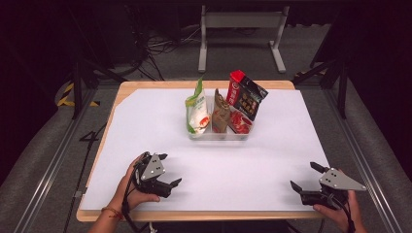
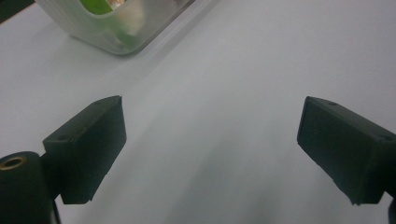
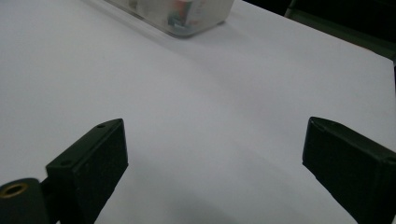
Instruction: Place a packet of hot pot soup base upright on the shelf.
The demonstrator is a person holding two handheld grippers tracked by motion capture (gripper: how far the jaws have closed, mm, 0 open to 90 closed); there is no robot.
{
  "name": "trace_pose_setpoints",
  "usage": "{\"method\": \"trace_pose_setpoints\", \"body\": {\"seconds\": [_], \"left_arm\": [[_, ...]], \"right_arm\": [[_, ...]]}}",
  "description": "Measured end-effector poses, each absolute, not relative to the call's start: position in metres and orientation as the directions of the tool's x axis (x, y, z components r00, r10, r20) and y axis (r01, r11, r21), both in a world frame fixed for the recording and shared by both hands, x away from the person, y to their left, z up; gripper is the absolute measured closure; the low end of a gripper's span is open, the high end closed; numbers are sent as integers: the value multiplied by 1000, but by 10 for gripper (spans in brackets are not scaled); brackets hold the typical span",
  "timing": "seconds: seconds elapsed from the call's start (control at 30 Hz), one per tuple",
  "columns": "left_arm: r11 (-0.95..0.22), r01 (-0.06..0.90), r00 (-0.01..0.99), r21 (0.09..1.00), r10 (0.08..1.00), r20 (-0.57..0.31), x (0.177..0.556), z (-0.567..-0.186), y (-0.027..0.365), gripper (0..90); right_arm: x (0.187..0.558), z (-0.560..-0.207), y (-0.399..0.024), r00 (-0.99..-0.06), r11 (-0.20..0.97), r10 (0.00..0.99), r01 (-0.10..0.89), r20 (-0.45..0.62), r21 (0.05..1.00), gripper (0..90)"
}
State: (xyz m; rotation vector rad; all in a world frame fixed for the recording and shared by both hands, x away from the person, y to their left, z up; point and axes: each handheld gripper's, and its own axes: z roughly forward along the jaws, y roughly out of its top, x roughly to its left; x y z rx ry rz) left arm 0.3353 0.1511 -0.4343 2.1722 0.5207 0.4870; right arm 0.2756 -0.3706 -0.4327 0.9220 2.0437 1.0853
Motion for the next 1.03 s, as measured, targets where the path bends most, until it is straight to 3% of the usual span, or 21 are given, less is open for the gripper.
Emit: {"method": "trace_pose_setpoints", "body": {"seconds": [1.03], "left_arm": [[-559, 211, 823, 802, 544, 163, 334, -434, 163, 87]], "right_arm": [[284, -429, -365, -516, 429, 821, 274, -244, 861, 74]]}}
